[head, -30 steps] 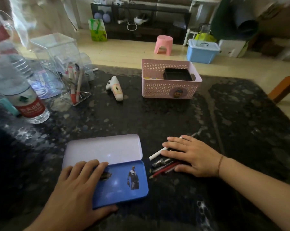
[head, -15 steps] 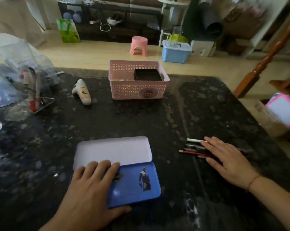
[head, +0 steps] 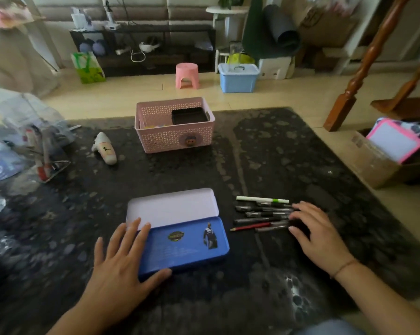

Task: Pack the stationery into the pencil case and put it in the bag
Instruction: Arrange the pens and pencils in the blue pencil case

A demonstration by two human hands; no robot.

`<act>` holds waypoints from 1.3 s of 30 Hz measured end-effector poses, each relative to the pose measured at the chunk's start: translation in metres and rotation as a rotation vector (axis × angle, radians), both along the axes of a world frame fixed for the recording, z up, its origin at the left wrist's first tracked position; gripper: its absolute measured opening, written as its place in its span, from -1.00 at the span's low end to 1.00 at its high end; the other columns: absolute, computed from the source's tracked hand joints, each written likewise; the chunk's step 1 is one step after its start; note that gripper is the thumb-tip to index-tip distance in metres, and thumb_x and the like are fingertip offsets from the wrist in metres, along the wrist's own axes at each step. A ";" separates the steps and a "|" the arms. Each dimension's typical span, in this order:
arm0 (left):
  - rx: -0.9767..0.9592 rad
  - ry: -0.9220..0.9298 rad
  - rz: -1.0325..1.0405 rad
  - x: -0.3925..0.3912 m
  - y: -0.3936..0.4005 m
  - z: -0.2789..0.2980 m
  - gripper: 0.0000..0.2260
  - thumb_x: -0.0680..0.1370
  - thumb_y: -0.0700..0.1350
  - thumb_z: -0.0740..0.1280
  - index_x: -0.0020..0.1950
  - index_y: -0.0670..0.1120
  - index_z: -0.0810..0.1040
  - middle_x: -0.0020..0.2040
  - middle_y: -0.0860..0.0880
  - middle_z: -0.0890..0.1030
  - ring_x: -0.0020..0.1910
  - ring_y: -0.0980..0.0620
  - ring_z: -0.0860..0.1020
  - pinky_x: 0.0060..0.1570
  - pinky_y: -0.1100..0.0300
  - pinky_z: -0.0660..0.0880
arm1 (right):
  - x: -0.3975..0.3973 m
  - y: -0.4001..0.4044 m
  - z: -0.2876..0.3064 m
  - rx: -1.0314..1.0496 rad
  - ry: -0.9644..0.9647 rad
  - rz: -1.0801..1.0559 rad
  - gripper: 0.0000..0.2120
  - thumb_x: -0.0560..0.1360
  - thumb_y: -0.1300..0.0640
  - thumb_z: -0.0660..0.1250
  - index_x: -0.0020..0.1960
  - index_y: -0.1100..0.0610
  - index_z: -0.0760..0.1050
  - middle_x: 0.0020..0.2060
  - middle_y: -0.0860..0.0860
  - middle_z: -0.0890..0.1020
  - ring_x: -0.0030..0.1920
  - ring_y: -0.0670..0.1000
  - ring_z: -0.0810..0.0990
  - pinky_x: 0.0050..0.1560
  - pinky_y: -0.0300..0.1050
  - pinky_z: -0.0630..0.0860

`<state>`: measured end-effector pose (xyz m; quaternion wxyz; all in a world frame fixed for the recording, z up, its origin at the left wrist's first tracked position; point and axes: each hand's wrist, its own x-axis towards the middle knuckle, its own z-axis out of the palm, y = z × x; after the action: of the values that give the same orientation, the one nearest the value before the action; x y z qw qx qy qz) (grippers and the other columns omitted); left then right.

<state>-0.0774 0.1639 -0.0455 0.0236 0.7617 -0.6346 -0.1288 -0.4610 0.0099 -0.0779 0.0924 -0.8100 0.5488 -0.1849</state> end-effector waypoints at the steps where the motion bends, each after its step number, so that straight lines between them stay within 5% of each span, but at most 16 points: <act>1: 0.003 0.069 0.033 0.004 0.005 -0.001 0.01 0.13 0.69 -0.30 0.50 0.25 -0.30 0.53 0.21 -0.26 0.54 0.10 -0.22 0.50 -0.18 -0.22 | 0.003 0.000 0.002 0.016 0.007 -0.003 -0.79 0.41 0.18 0.44 0.03 0.08 0.56 0.17 0.08 0.56 0.33 0.11 0.39 0.38 0.04 0.23; 7: -0.032 0.217 -0.010 0.015 0.019 0.001 -0.13 0.16 0.68 -0.28 0.41 0.39 -0.29 0.55 0.24 -0.28 0.51 0.17 -0.34 0.52 -0.07 -0.27 | 0.022 -0.004 0.031 0.187 0.207 -0.137 -0.83 0.43 0.07 0.40 -0.08 -0.10 0.42 0.14 -0.10 0.38 0.35 0.00 0.21 0.37 -0.06 0.19; 12: -0.160 0.338 0.018 0.020 -0.002 0.009 -0.06 0.17 0.68 -0.18 0.49 0.34 -0.20 0.58 0.21 -0.18 0.54 0.13 -0.25 0.53 -0.09 -0.17 | 0.024 -0.006 0.057 0.306 0.233 -0.172 -0.76 0.34 0.08 0.50 -0.25 -0.16 0.45 0.00 -0.06 0.42 0.25 0.09 0.31 0.27 -0.09 0.25; 16: -0.279 0.562 0.058 0.023 -0.016 0.011 -0.17 0.28 0.54 0.13 0.42 0.43 -0.23 0.53 0.32 -0.09 0.52 0.22 -0.15 0.53 -0.06 -0.06 | 0.033 0.006 0.070 -0.033 0.279 -0.150 -0.83 0.38 0.16 0.46 -0.19 -0.09 0.53 0.01 0.00 0.54 0.17 0.14 0.35 0.19 0.06 0.30; 18: -0.311 0.588 0.060 0.024 -0.020 0.008 -0.18 0.28 0.51 0.19 0.38 0.48 -0.23 0.52 0.31 -0.03 0.55 0.15 -0.10 0.53 -0.10 0.01 | 0.069 0.019 0.089 -0.231 0.078 -0.032 -0.86 0.41 0.23 0.39 -0.10 0.01 0.56 -0.05 -0.03 0.55 0.08 0.09 0.41 0.07 -0.09 0.31; 21: -0.385 0.521 0.005 0.018 -0.034 0.009 -0.27 0.32 0.47 0.22 0.43 0.38 0.03 0.44 0.30 0.18 0.53 0.15 0.04 0.51 -0.09 0.10 | 0.153 0.046 0.105 0.075 -0.529 0.077 -0.89 0.51 0.21 0.26 -0.05 0.01 0.47 -0.23 -0.11 0.58 -0.14 -0.13 0.52 -0.12 -0.34 0.41; 25: -0.403 0.578 -0.191 0.001 -0.043 0.015 -0.59 0.47 0.34 0.22 0.29 0.32 0.39 0.15 0.42 0.49 0.24 0.44 0.34 0.31 0.18 0.24 | 0.217 0.060 0.082 0.512 -1.151 0.089 -0.56 0.49 0.35 0.26 0.19 -0.12 0.33 -0.18 0.01 0.67 -0.18 -0.01 0.66 -0.23 -0.12 0.62; 28: -0.353 0.625 -0.197 -0.001 -0.039 0.011 -0.75 0.54 0.17 0.32 0.21 0.22 0.53 0.04 0.36 0.60 0.09 0.41 0.48 0.18 0.26 0.41 | 0.224 0.058 0.067 0.610 -1.293 -0.001 -0.54 0.43 0.42 0.33 0.14 -0.03 0.34 -0.20 0.09 0.66 -0.19 0.11 0.69 -0.22 -0.06 0.62; 31: -0.419 0.537 -0.124 0.016 -0.040 0.006 -0.77 0.51 0.03 0.35 0.15 0.11 0.64 -0.01 0.18 0.68 -0.02 0.24 0.59 0.10 0.13 0.52 | 0.216 0.049 0.060 0.631 -1.160 -0.030 -0.64 0.38 0.40 0.40 0.05 0.09 0.40 -0.21 0.10 0.67 -0.18 0.09 0.69 -0.23 -0.10 0.62; 35: -0.390 0.313 -0.107 0.038 -0.039 -0.004 -0.81 0.51 0.05 0.35 0.10 0.18 0.65 0.08 0.19 0.61 0.14 0.08 0.48 0.17 -0.05 0.35 | 0.181 0.026 0.059 0.273 -0.459 0.032 -0.80 0.38 0.18 0.48 -0.04 0.00 0.56 -0.24 -0.07 0.64 -0.21 -0.08 0.61 -0.18 -0.30 0.56; 39: -0.335 0.271 -0.119 0.039 -0.040 -0.011 -0.77 0.46 0.10 0.33 0.08 0.24 0.65 0.13 0.19 0.57 0.17 0.03 0.46 0.15 -0.04 0.29 | 0.152 0.023 0.057 0.286 0.050 0.091 -0.80 0.30 -0.07 0.48 -0.16 -0.10 0.50 -0.29 -0.12 0.56 -0.27 -0.18 0.52 -0.23 -0.22 0.48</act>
<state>-0.0380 0.1236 -0.0566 0.2273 0.6840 -0.6819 -0.1241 -0.3085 0.0333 -0.0207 0.2013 -0.8169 0.5345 -0.0804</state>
